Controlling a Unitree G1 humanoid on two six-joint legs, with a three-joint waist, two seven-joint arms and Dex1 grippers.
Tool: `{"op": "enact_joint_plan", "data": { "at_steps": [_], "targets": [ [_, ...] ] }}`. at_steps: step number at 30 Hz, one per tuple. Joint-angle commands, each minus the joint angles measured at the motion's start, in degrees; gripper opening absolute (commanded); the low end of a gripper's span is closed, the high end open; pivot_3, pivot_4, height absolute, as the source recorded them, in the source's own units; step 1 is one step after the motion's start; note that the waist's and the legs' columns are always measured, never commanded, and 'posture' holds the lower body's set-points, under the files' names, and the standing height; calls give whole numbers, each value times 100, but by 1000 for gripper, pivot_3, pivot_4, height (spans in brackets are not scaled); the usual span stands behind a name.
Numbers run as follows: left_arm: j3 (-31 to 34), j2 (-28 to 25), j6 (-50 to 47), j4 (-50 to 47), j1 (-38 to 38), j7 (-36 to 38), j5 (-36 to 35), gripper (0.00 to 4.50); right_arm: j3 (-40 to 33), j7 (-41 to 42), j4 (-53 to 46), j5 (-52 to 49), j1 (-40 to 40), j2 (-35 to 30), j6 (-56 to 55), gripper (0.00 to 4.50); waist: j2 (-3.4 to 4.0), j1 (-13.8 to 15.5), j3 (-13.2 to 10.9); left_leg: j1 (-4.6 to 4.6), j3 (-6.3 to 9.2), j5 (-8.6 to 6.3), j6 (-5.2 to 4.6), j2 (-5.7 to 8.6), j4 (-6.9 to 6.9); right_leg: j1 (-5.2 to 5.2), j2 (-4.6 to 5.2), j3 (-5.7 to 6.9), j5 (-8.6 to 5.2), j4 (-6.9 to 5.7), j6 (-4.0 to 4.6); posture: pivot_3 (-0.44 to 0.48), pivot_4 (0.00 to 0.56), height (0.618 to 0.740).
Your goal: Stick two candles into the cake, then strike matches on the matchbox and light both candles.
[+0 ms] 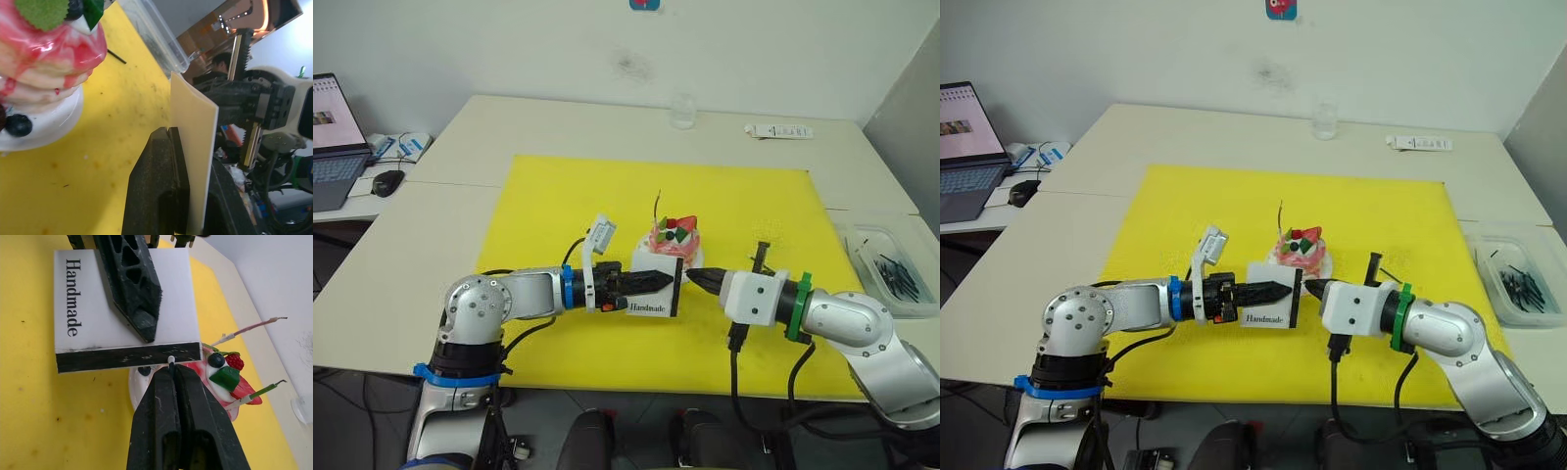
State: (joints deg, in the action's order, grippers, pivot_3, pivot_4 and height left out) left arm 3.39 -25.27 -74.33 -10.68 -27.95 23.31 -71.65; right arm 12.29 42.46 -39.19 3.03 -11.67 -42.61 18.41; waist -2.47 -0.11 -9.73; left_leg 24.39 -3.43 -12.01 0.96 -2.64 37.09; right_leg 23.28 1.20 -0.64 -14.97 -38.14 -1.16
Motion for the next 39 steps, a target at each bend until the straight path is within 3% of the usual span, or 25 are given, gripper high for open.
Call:
{"op": "enact_joint_plan", "data": {
  "at_steps": [1, 5, 13, 39],
  "targets": [
    [-201, -83, 365, -421, 59, 333, 397, 0, -168, 63, -128, -47, -104, -29, 192, 33, 0, 1, 0, 0, 0, 0, 0, 0, 0, 0, 0, 1, 0, 0, 1, 0, 150, 727],
    [-441, -127, 803, -652, 186, 628, 926, 0, -116, 165, -227, -78, -146, -46, 584, 33, 0, 1, 0, 0, -1, 0, 0, 0, 0, 0, 0, -1, 0, 0, 1, 0, 150, 727],
    [-439, -26, 845, -588, 235, 701, 1147, 0, -115, 204, -385, -98, -183, -10, 835, 33, 0, 0, 0, 0, 0, 0, 0, 0, 0, 0, 0, 0, -2, 0, -3, 0, 150, 727],
    [-56, 347, 294, -471, 58, 485, 799, 0, 191, 203, -303, 60, -217, 128, 827, 33, 0, -1, 0, 0, 1, 0, 0, -1, 1, 0, -1, 2, -4, -1, -7, 0, 150, 727]
  ]
}}
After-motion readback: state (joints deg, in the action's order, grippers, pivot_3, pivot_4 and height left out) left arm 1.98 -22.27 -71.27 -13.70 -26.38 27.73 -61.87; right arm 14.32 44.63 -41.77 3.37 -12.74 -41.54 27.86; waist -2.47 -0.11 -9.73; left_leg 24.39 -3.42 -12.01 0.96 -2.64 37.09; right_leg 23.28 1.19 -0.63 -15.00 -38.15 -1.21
